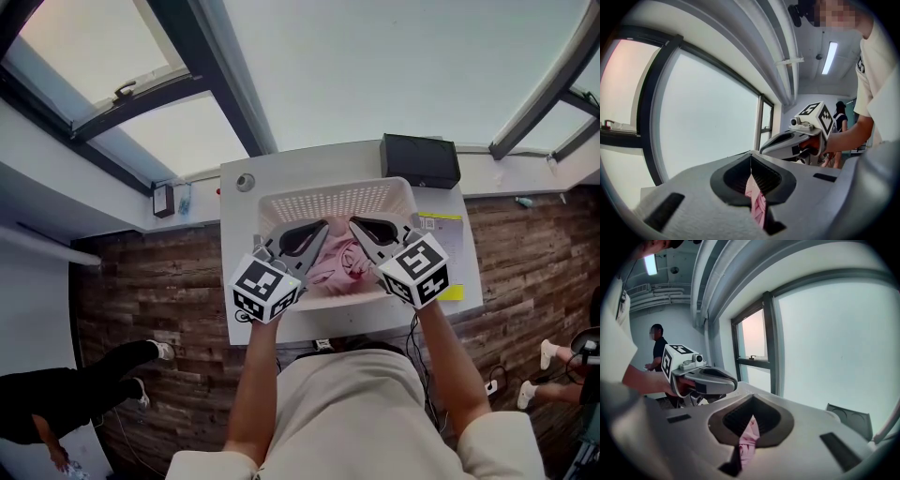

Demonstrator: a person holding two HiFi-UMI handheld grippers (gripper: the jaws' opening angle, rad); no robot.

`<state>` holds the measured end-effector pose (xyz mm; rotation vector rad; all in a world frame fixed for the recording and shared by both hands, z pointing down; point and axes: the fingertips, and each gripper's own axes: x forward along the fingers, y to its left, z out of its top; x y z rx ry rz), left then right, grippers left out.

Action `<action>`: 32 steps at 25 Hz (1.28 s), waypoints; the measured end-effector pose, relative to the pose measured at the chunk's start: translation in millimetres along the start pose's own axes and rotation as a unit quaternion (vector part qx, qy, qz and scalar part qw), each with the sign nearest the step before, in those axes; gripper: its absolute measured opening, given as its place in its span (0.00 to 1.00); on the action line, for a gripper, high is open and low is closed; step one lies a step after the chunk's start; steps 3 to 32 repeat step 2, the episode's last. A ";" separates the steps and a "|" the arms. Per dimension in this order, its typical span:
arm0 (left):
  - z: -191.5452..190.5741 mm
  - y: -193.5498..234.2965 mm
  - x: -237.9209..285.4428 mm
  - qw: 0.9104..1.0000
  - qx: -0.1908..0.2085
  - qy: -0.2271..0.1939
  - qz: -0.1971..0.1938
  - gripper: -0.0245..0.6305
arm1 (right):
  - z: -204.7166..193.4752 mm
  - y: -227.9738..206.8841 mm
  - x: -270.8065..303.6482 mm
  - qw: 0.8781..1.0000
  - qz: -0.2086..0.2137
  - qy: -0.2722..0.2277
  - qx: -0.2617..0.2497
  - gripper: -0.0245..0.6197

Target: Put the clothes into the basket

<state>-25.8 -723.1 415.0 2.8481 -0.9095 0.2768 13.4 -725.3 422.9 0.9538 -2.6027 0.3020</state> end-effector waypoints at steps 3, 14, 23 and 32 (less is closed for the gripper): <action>-2.4 3.3 0.1 1.000 0.012 0.010 0.005 0.06 | 4.0 -0.7 1.2 1.000 -0.002 -0.006 -0.009 0.06; -2.4 3.3 0.1 1.000 0.012 0.010 0.005 0.06 | 4.0 -0.7 1.2 1.000 -0.002 -0.006 -0.009 0.06; -2.4 3.3 0.1 1.000 0.012 0.010 0.005 0.06 | 4.0 -0.7 1.2 1.000 -0.002 -0.006 -0.009 0.06; -2.4 3.3 0.1 1.000 0.012 0.010 0.005 0.06 | 4.0 -0.7 1.2 1.000 -0.002 -0.006 -0.009 0.06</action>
